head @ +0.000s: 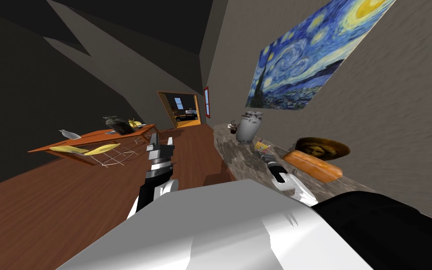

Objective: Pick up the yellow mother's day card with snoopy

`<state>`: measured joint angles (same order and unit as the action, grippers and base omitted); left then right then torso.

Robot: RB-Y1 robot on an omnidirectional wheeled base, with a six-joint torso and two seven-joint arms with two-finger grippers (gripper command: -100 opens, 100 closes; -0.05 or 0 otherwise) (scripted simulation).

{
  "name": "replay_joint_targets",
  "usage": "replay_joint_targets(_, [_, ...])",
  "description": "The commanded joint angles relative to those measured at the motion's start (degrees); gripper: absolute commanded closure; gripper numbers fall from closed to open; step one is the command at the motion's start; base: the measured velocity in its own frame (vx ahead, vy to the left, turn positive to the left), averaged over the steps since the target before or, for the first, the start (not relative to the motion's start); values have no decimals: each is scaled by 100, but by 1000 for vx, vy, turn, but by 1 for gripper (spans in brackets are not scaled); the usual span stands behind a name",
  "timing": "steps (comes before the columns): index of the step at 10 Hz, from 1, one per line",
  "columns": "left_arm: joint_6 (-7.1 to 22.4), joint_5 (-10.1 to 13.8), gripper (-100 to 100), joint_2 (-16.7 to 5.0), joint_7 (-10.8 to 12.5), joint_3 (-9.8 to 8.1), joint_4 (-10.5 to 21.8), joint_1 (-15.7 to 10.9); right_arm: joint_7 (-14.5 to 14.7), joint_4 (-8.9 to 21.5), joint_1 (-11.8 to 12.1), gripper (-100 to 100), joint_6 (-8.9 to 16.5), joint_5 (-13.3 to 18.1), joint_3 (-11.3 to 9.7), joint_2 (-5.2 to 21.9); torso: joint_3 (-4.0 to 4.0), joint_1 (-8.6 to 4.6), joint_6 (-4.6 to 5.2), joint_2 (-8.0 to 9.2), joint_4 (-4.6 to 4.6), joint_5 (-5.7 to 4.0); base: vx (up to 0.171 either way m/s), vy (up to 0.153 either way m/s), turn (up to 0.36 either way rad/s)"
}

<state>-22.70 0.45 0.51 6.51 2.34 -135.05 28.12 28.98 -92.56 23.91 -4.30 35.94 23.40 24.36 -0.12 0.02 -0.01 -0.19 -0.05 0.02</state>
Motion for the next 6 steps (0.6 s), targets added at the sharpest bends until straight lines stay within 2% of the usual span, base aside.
replay_joint_targets(1, [0,0,0,0,0,0,0,0,0,0,0,0,0,0,0,0,0,0,0,0,0,0,6,2,2])
replay_joint_targets(2, [0,0,0,0,0,0,0,0,-19,180,172,-100,-289,-42,176,26,6,-3,0,10,3,-1,111,6,-178])
replay_joint_targets(4, [0,0,0,0,0,0,0,1,-19,180,172,-100,-493,-42,176,26,-16,1,0,-29,-5,0,124,18,-51])
replay_joint_targets(5, [0,0,0,0,0,0,0,1,-36,361,344,-100,-706,-82,352,52,-13,-1,-2,-23,-5,0,168,23,-186])
replay_joint_targets(6, [0,0,0,0,0,-1,0,2,-36,361,344,-100,-891,-82,352,52,-20,2,6,-38,-8,0,153,23,-105])
